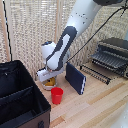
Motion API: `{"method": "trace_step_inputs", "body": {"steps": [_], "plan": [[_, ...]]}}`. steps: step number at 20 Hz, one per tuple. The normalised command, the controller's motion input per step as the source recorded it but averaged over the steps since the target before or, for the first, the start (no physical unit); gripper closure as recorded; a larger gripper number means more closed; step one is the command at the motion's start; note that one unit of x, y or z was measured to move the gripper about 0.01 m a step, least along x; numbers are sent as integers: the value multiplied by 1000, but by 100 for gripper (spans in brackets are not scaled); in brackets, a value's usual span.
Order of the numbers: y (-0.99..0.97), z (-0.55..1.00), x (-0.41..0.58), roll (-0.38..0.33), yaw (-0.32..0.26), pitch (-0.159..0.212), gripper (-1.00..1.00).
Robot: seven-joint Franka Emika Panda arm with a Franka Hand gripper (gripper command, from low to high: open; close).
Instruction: Gently stretch your hand towards the oven tray's handle, obtaining a firm grip, and draw it cautiously out of the oven. Transition your grip to the hot dog bowl, gingerly seizing the edge, and elevate it from the surface. Hover the bowl over the tray, delicately lower it, and temper your grip, establishing the bowl's equilibrium.
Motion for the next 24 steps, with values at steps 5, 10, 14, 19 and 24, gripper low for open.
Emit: {"method": "trace_step_inputs", "body": {"steps": [5,10,14,19,24], "plan": [[0,0,76,3,-31,-55,100],[0,87,245,24,-147,-92,100],[10,264,301,63,-174,-62,100],[76,256,286,76,-186,-20,100],[51,315,199,154,-221,2,100]]}}
